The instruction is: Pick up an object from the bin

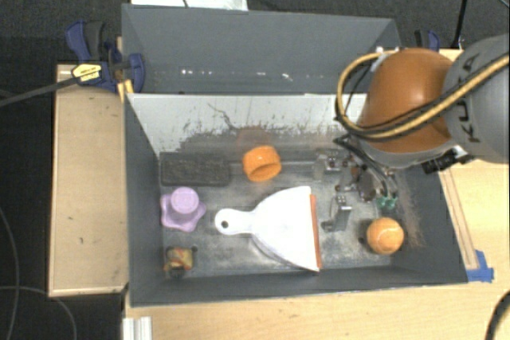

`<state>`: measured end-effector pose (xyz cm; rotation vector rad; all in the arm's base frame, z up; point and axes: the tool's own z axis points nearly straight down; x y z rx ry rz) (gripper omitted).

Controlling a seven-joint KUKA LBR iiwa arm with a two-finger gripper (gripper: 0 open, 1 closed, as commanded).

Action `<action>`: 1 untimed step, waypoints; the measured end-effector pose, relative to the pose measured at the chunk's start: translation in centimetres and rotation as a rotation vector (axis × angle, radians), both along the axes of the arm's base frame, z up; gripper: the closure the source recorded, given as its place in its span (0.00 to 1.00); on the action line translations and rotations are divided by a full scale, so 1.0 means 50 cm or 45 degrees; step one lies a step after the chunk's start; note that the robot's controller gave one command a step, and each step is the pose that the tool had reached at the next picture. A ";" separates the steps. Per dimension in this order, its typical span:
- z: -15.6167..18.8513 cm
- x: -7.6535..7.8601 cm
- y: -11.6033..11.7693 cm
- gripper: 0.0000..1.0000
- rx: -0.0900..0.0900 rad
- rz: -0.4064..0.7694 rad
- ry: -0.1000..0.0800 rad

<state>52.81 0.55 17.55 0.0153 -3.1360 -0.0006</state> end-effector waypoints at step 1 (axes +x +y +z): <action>0.004 0.000 0.000 0.00 0.000 0.000 -0.002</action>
Offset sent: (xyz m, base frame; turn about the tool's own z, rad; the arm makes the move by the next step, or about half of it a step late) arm 0.0376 0.0419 -0.0288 -0.0745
